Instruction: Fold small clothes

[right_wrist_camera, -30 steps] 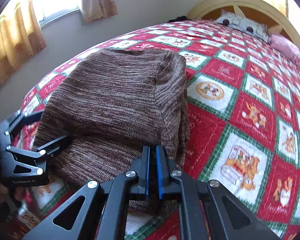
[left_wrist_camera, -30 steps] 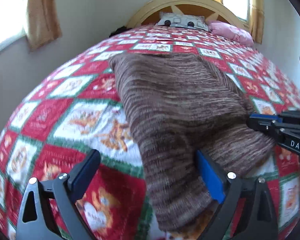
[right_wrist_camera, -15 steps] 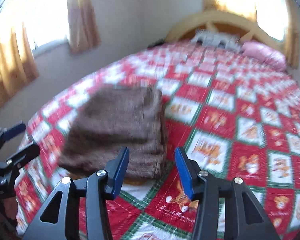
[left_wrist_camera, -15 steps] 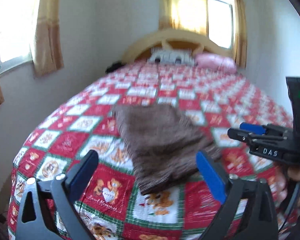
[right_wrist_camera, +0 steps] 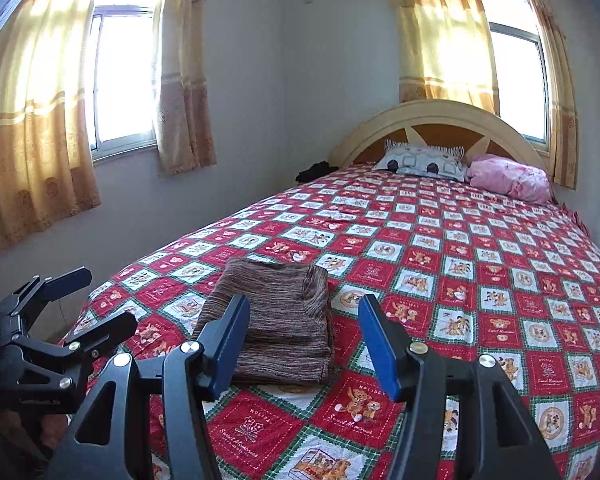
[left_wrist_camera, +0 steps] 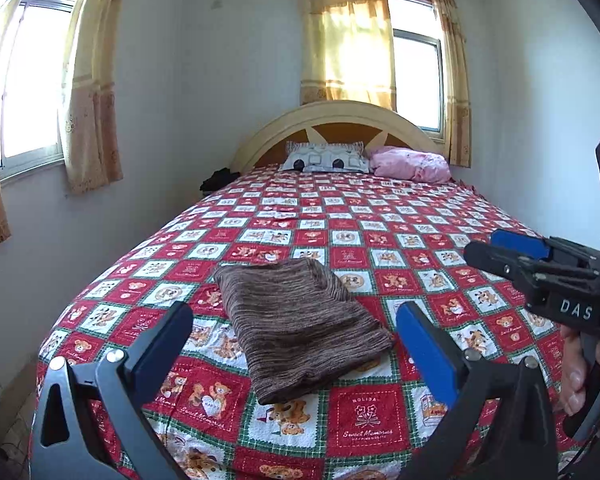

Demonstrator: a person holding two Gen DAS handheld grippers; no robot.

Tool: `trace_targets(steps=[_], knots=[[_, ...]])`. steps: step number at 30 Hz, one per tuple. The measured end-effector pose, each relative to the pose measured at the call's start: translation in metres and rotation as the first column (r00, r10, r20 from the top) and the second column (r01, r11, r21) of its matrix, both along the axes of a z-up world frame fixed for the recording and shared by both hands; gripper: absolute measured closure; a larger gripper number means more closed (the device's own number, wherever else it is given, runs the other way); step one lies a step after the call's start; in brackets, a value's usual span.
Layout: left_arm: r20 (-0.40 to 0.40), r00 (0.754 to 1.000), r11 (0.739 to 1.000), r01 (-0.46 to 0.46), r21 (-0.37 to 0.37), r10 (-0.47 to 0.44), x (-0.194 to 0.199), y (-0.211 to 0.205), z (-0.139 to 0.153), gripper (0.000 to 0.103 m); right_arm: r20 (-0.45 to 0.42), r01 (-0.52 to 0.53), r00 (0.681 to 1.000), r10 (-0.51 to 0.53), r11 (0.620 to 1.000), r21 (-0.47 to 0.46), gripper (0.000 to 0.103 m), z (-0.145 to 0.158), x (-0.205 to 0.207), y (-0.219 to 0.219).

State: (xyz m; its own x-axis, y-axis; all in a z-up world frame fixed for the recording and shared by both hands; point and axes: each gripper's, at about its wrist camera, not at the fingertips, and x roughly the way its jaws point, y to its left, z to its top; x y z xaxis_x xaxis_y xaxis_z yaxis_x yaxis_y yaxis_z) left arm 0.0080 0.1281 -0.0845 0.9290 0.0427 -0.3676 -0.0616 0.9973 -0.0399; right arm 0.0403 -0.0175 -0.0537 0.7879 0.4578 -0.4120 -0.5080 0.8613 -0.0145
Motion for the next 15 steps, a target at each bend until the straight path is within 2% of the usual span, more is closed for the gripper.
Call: trace_targets(steps=[15], knots=[[0.021,1.0,1.0,-0.015,-0.006,0.015,-0.0054,-0.0001,0.004,0.0,-0.005,-0.003,1.0,0.003,1.0,0.015,0.045,-0.0048,-0.0083,-0.0088]])
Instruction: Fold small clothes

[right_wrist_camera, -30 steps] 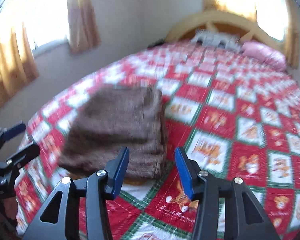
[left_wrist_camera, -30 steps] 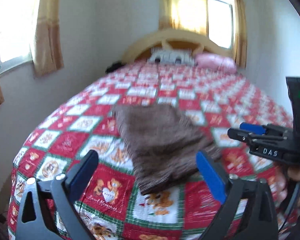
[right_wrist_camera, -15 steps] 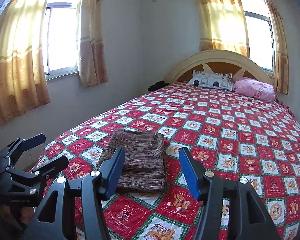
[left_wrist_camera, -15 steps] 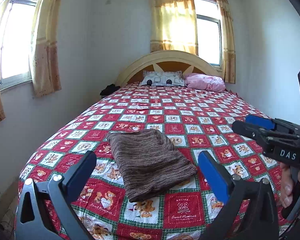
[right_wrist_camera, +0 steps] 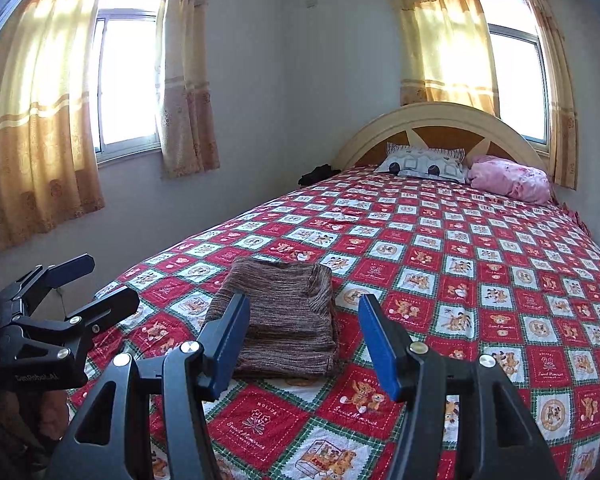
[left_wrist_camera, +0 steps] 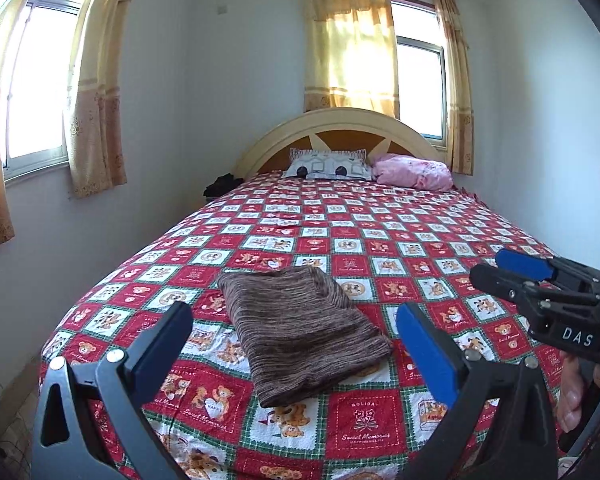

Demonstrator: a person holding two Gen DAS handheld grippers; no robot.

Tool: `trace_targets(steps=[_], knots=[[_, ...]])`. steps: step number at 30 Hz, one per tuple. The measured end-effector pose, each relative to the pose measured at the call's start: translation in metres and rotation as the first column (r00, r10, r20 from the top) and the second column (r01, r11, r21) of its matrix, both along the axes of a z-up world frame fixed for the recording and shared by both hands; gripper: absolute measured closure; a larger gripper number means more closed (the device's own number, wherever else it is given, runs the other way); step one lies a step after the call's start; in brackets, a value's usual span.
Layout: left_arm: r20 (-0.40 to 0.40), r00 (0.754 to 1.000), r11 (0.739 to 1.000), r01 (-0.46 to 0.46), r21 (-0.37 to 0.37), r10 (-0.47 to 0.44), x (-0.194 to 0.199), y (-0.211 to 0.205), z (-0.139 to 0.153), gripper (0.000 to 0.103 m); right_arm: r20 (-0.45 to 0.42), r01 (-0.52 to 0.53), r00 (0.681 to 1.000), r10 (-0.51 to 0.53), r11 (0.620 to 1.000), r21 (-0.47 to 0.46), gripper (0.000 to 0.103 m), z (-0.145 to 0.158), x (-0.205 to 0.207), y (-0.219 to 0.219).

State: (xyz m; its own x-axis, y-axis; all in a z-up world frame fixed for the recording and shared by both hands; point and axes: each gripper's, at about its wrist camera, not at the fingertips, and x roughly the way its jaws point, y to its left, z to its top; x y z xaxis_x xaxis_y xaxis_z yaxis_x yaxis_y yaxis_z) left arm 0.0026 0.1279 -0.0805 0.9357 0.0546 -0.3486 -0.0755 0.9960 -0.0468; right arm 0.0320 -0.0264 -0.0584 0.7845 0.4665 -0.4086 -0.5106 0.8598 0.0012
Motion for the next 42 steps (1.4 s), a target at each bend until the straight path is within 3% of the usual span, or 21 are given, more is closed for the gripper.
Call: trace_targets(steps=[33,42], knots=[[0.001,1.0,1.0,0.02,0.015,-0.02,0.0,0.001,0.002,0.0,0.013,-0.001,1.0,0.001,1.0,0.023,0.045,0.002,-0.004,-0.001],[0.056,0.998,1.0,0.014,0.012,-0.015,-0.007,0.007,0.013,0.0,0.038,-0.002,0.999,0.0,0.999,0.043,0.045,0.011,-0.012,-0.004]])
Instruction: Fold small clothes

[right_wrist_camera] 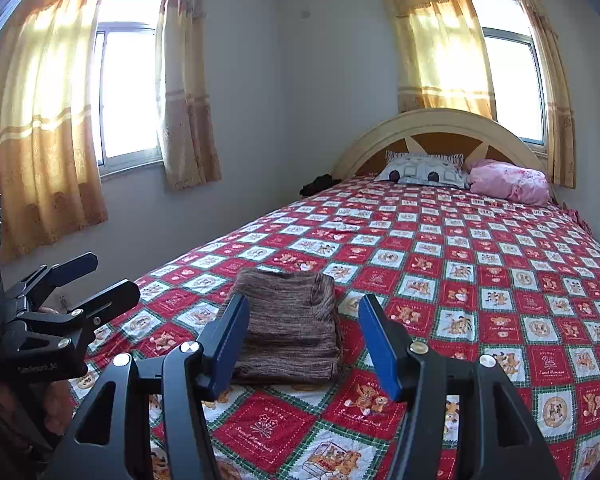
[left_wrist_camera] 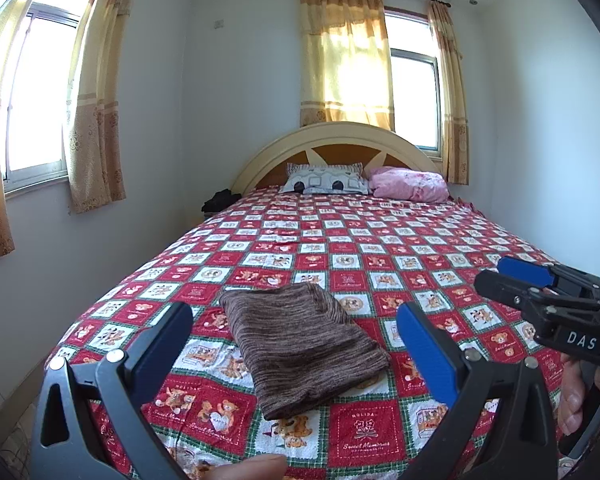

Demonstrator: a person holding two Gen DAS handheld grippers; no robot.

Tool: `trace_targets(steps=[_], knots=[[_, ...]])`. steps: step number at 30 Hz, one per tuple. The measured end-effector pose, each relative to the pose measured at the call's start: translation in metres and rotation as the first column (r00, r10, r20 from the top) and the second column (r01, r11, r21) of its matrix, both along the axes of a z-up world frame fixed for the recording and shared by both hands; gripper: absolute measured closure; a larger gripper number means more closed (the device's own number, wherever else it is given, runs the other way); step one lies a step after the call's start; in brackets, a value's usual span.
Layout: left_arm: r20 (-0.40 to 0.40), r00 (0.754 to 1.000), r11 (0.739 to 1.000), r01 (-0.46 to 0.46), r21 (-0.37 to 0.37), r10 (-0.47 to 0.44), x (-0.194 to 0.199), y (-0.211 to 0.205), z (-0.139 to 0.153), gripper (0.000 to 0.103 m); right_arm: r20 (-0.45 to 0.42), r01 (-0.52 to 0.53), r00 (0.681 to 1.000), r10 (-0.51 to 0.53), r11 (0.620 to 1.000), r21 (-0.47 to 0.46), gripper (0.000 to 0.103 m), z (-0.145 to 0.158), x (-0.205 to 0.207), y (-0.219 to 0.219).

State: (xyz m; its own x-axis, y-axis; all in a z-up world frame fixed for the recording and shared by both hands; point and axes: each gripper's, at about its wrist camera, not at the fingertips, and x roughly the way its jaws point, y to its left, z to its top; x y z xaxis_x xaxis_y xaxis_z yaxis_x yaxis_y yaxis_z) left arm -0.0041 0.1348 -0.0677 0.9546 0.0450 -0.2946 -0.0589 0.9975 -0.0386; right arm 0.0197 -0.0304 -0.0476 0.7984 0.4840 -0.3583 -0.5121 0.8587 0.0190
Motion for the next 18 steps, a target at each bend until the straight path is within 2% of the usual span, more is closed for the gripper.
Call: trace_targets(steps=[10,14,18], knots=[[0.001,0.999,0.999,-0.04,-0.018,0.04,0.001,0.015,0.002,0.0,0.006,-0.016,1.0,0.016,1.0,-0.006,0.045,0.002,-0.003,0.003],[0.006,0.999,0.998,-0.041,-0.047,0.041,0.001,0.021,0.0,0.0,0.001,-0.018,1.0,0.018,1.0,-0.01,0.045,0.0,-0.001,0.003],[0.007,0.999,0.999,-0.044,-0.024,0.044,0.002,0.019,-0.002,0.0,-0.01,-0.017,1.0,0.017,1.0,-0.013,0.045,-0.002,0.001,0.002]])
